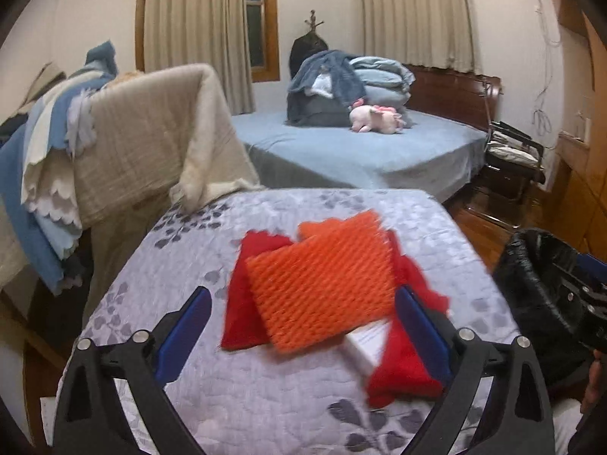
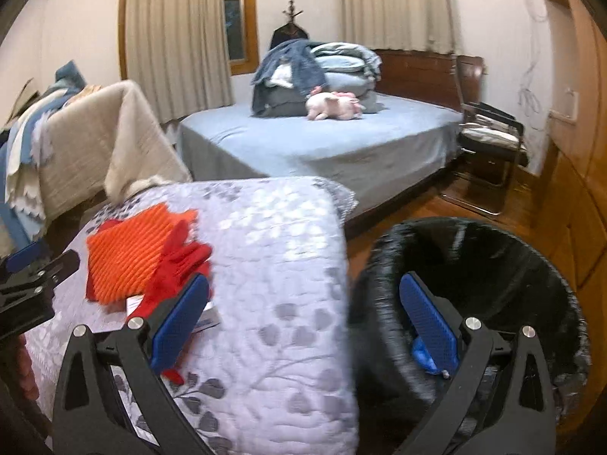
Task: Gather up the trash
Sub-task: 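Lower the left gripper onto the orange mesh scrubber and close on it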
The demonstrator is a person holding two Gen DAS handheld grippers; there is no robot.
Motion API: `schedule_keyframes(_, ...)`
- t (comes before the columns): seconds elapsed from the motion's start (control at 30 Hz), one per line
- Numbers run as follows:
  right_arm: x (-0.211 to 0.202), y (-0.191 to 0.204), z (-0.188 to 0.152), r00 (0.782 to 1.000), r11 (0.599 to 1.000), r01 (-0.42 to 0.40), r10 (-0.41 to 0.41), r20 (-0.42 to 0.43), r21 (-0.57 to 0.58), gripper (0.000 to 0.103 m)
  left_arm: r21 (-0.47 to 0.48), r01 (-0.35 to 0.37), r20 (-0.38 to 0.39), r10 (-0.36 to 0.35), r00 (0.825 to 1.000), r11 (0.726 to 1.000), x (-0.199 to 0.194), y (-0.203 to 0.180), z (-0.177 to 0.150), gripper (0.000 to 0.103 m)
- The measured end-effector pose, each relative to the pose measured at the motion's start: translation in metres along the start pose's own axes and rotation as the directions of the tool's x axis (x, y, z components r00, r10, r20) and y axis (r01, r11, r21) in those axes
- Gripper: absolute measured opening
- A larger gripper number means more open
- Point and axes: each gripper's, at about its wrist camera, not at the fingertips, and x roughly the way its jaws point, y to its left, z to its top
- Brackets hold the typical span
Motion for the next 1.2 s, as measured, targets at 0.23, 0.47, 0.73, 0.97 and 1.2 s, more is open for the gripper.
schedule_keyframes(0.23, 0.013, 0.013, -0.006, 1.0, 1.0, -0.005, 0.004, -0.028, -0.019, 0.098, -0.031, 0.031, -0.085, -0.034, 0.996, 0.999, 0.032, 0.011, -0.019, 0.076)
schedule_keyframes(0.47, 0.023, 0.02, -0.011, 0.999, 0.999, -0.01, 0.008, -0.046, -0.036, 0.098, -0.059, 0.081, -0.135, -0.088, 0.987, 0.995, 0.055, 0.011, -0.025, 0.059)
schedule_keyframes(0.73, 0.023, 0.028, -0.012, 0.999, 0.998, -0.022, 0.019, -0.049, -0.06, 0.098, -0.08, 0.139, -0.161, -0.15, 0.975, 0.987, 0.047, 0.009, -0.036, 0.006)
schedule_keyframes(0.97, 0.022, 0.037, -0.013, 0.998, 0.996, -0.038, 0.034, -0.05, -0.078, 0.098, -0.058, 0.111, -0.162, -0.119, 0.98, 0.992, 0.04, 0.014, -0.038, 0.016)
schedule_keyframes(1.2, 0.028, 0.037, -0.012, 0.998, 0.996, -0.032, 0.027, -0.058, -0.084, 0.098, -0.058, 0.084, -0.154, -0.092, 0.984, 0.995, 0.06, 0.022, -0.031, 0.058)
